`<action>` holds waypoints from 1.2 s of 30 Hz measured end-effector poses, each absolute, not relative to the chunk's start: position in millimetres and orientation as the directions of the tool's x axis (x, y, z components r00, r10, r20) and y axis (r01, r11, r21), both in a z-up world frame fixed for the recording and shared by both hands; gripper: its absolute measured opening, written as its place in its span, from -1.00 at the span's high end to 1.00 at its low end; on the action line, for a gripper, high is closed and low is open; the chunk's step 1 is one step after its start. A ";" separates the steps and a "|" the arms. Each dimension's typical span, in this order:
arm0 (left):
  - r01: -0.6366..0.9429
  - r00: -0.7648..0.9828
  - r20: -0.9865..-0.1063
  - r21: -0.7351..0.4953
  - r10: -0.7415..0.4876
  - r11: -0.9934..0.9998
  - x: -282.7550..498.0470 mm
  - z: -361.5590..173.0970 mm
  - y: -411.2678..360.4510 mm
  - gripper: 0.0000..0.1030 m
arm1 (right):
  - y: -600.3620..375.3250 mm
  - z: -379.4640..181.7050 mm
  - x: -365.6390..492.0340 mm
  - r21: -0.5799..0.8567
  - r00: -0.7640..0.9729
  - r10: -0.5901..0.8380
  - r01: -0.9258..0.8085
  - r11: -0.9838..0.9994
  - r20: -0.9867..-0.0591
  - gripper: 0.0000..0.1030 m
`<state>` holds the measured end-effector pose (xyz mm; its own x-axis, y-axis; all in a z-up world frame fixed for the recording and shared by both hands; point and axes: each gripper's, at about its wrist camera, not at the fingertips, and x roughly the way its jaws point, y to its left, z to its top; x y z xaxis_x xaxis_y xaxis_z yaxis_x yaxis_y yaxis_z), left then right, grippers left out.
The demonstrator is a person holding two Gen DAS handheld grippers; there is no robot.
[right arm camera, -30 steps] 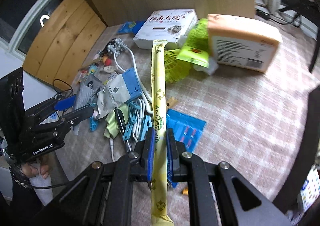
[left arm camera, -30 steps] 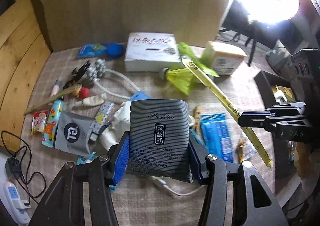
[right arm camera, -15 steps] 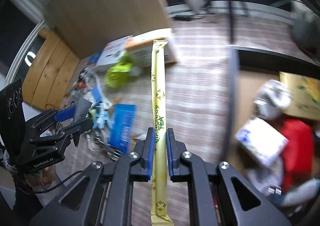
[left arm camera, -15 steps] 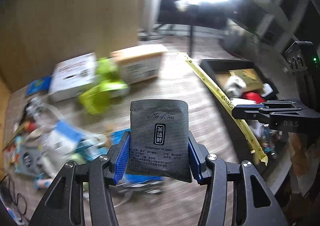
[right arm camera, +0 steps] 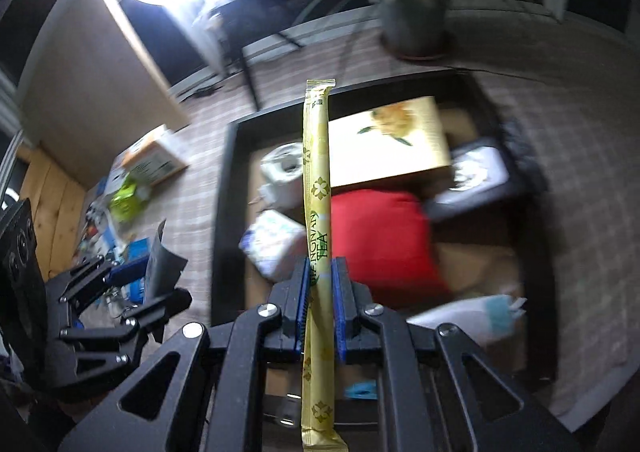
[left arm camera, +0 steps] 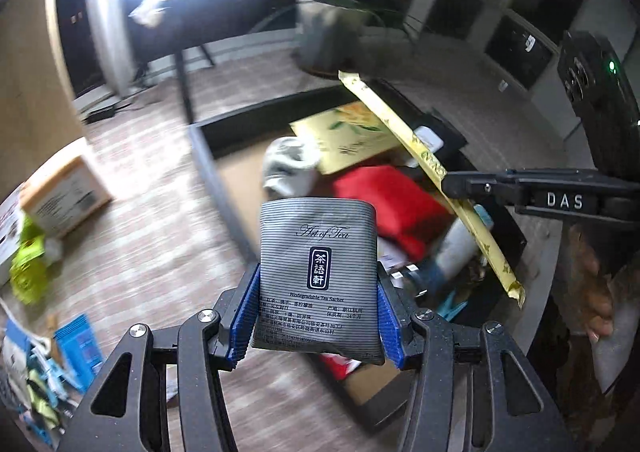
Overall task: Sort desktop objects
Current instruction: 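Carry the tea stick and grey packet to the tray and open both tools, then move both open tools back toward the pile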
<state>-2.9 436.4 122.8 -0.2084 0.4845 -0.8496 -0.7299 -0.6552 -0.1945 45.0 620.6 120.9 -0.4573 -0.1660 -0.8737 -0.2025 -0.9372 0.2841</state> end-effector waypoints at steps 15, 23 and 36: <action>-0.748 -0.247 -0.842 -0.148 0.480 -0.646 20.6 134.1 482.5 -0.44 | 660.6 127.4 69.8 0.240 -0.497 -0.069 -0.290 -0.926 -0.865 -0.25; -0.681 -0.278 -0.845 -0.162 0.457 -0.714 13.5 144.8 444.2 -0.46 | 628.6 138.7 69.2 0.231 -0.515 -0.071 -0.252 -0.940 -0.854 -0.25; -0.559 -0.384 -0.848 -0.103 0.366 -0.823 12.7 162.7 317.1 -0.49 | 503.7 157.5 69.9 0.238 -0.545 -0.138 -0.118 -0.964 -0.827 -0.25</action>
<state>12.7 317.1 162.7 -0.3838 0.3661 -0.8478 -0.5586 -0.8231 -0.1025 69.9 503.7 157.5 -0.5446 -0.1381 -0.8272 -0.1176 -0.9640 0.2383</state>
